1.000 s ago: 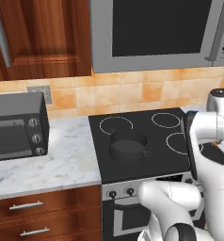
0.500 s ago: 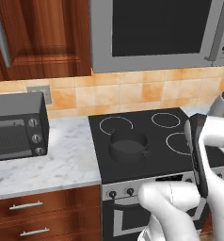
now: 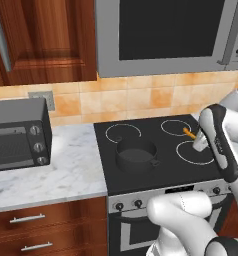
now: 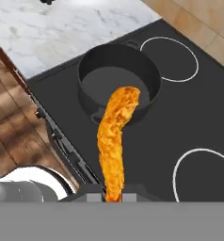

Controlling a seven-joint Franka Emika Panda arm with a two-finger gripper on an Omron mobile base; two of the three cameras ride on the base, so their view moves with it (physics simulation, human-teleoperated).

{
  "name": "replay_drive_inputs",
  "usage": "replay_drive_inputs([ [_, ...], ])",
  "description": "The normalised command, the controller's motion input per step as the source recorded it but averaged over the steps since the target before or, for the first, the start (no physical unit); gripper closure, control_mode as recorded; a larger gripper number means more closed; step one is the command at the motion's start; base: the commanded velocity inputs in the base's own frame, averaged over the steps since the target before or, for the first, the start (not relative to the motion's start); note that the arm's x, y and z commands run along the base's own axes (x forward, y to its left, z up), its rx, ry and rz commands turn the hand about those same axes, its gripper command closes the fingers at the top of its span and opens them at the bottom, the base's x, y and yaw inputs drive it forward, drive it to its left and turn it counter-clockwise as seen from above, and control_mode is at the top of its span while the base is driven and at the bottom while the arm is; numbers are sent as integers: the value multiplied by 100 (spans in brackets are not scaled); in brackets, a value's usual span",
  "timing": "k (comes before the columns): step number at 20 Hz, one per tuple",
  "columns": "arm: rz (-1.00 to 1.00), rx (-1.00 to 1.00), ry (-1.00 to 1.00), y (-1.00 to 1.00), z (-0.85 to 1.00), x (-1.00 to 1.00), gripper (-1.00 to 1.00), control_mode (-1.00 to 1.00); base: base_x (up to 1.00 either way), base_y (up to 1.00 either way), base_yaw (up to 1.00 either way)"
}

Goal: Retrieve the frozen meat and place it in the pot on a burner. Then turn the burner on.

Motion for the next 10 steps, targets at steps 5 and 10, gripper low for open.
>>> replay_drive_inputs([
  [5, 43, 3, 13, 70, 0, 52, 100, -100, 0, 0, 0],
  [10, 18, -2, 7, 77, 0, 46, 100, -100, 0, 0, 0],
])
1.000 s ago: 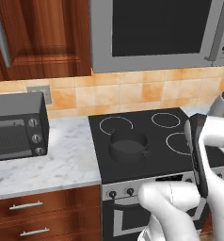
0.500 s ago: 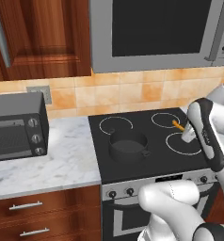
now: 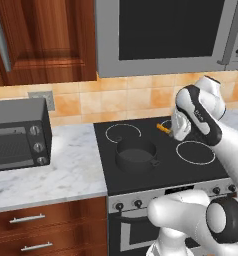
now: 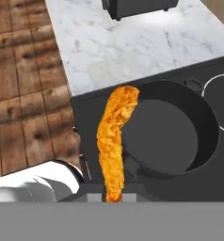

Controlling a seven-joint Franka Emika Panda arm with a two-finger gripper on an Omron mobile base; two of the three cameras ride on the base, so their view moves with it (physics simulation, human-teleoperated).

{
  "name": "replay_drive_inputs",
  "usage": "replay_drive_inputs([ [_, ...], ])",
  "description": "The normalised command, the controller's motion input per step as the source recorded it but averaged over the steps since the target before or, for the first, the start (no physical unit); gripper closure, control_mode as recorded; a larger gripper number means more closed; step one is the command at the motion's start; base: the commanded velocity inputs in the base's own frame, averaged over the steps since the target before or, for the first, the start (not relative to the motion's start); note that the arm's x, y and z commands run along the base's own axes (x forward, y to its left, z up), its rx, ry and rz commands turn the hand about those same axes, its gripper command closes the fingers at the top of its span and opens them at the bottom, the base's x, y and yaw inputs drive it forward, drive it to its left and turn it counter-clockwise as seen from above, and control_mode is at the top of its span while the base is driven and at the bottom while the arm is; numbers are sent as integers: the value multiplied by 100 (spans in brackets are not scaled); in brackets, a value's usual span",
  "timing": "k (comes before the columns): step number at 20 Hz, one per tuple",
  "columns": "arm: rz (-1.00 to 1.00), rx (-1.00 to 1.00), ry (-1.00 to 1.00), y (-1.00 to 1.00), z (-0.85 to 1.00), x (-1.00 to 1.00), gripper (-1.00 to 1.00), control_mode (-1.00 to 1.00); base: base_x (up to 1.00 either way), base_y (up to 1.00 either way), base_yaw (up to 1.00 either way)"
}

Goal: Retrieve the frozen meat and place it in the pot on a burner. Then turn the burner on.

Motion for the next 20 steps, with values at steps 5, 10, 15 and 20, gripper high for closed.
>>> replay_drive_inputs([
  [5, -2, -7, 0, 37, -19, 33, 100, -100, 0, 0, 0],
  [10, -6, -7, 2, 17, -42, 20, 100, -100, 0, 0, 0],
  [15, -13, -4, 13, 17, -26, 18, 100, -100, 0, 0, 0],
  [20, -11, -2, 23, 20, -14, 26, 100, -100, 0, 0, 0],
])
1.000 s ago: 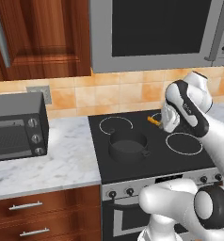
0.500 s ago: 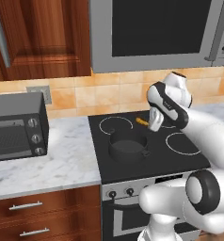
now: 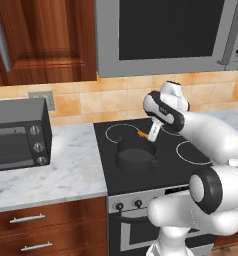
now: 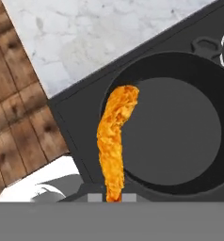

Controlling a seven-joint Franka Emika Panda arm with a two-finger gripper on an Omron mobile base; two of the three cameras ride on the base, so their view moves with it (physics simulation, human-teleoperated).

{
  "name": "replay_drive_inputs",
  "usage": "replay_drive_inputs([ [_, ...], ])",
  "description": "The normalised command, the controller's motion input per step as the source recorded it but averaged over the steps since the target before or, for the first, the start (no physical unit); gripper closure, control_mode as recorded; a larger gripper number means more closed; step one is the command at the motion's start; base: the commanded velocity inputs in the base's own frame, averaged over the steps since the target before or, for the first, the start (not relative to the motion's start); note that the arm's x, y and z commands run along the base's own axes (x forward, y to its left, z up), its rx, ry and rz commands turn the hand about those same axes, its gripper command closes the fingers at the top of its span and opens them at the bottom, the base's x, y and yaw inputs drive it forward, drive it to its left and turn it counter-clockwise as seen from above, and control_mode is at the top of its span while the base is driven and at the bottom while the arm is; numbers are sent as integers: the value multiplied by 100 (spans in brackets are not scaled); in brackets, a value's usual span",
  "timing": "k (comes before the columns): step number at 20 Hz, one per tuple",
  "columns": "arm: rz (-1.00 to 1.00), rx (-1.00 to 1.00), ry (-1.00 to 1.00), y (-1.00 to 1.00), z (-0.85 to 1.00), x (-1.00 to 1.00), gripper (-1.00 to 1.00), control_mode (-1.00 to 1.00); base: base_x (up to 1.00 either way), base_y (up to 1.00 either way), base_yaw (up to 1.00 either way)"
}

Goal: Retrieve the frozen meat and place it in the pot on a burner. Then turn the burner on.

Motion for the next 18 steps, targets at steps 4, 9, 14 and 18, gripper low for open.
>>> replay_drive_inputs([
  [4, -14, -4, 20, 16, -32, 38, 100, -100, 0, 0, 0],
  [9, -14, -7, 14, 15, -43, 30, 100, -100, 0, 0, 0],
  [14, -13, -16, 0, 7, -57, 22, 100, -100, 0, 0, 0],
  [18, -9, -18, -2, 2, -44, 9, 100, -100, 0, 0, 0],
])
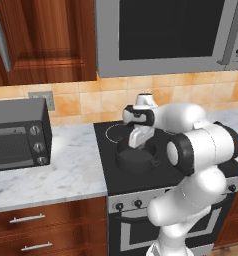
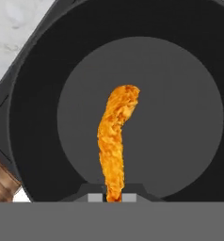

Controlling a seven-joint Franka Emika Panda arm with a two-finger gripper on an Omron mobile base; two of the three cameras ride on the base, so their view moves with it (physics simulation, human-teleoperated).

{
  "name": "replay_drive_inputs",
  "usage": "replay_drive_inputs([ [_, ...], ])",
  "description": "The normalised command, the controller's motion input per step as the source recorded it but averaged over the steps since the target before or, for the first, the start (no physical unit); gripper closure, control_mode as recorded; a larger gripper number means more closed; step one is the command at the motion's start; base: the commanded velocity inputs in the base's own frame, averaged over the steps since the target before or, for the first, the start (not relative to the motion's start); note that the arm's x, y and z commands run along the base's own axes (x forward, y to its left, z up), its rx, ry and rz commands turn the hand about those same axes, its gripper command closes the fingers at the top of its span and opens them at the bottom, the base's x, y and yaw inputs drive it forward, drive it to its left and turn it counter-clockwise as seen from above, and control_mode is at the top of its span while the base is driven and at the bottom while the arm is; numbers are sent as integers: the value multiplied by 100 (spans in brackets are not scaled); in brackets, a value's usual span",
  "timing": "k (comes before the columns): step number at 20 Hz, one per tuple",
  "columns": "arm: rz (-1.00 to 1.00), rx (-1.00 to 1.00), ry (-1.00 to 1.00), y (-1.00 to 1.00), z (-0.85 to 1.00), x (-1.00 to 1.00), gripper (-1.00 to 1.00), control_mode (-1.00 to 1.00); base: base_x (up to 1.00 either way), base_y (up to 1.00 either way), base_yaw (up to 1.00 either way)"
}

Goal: Retrieve the frozen meat and place it in the pot on a burner. Then turn the burner on.

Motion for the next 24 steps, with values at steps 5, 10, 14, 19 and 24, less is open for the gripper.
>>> replay_drive_inputs([
  [5, -3, -12, 1, 0, -34, 5, 100, -100, 0, 0, 0],
  [10, -3, -5, 1, 0, -24, 4, 100, -100, 0, 0, 0],
  [14, -1, 0, 1, 0, -8, 0, 100, -100, 0, 0, 0],
  [19, 0, 0, 0, 0, -1, 0, -100, -100, 0, 0, 0],
  [24, 0, 0, 0, 0, 0, 0, -100, -100, 0, 0, 0],
])
